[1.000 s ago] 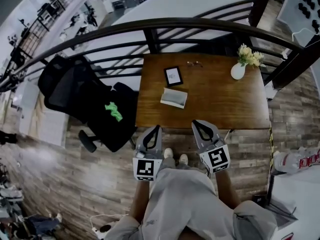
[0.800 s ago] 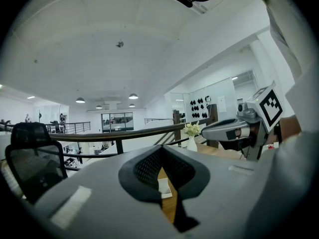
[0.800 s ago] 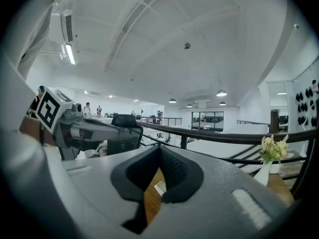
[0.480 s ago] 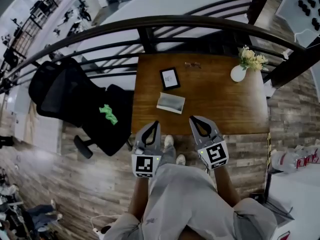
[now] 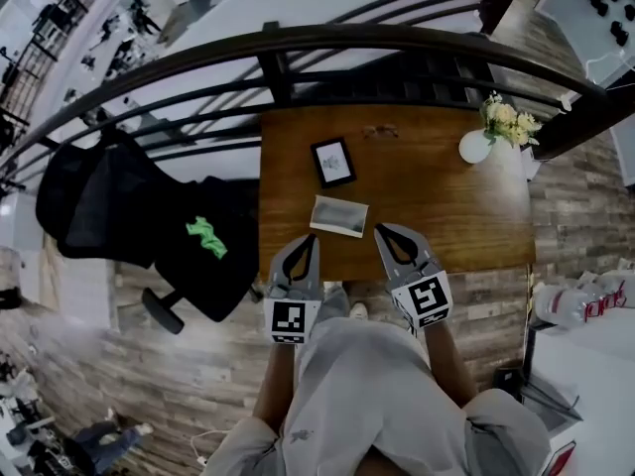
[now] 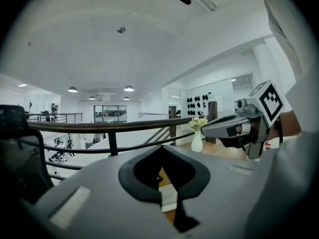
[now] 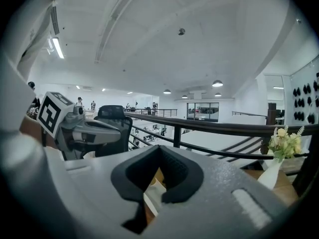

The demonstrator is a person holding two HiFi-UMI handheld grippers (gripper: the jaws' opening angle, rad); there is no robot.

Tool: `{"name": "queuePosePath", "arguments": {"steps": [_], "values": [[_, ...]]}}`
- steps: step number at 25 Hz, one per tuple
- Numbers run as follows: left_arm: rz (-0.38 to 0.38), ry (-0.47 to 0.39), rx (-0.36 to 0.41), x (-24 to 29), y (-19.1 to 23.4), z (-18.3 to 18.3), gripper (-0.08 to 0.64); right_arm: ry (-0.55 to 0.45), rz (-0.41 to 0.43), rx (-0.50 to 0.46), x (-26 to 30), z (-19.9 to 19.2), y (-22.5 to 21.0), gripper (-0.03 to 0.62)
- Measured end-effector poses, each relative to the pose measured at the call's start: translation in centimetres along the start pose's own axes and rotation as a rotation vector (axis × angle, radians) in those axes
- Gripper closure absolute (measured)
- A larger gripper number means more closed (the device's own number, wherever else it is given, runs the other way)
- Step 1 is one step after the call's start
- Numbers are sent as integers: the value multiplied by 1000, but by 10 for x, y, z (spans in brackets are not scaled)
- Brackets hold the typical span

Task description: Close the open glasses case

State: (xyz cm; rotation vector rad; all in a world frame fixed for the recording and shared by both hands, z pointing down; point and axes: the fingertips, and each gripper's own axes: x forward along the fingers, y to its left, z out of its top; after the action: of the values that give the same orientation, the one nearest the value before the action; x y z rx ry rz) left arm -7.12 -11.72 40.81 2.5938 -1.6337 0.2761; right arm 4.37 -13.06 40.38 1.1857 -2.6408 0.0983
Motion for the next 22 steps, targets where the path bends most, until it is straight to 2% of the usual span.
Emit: {"name": "queuePosePath", "arguments": {"steps": [12,22], "values": [[-114,44,-40,68,48,-31,540,112,-61,46,71,-34,-30,589],[-178,142,-89,98,49,-83,540,213,-74,82,105,-75,-44,589]]}}
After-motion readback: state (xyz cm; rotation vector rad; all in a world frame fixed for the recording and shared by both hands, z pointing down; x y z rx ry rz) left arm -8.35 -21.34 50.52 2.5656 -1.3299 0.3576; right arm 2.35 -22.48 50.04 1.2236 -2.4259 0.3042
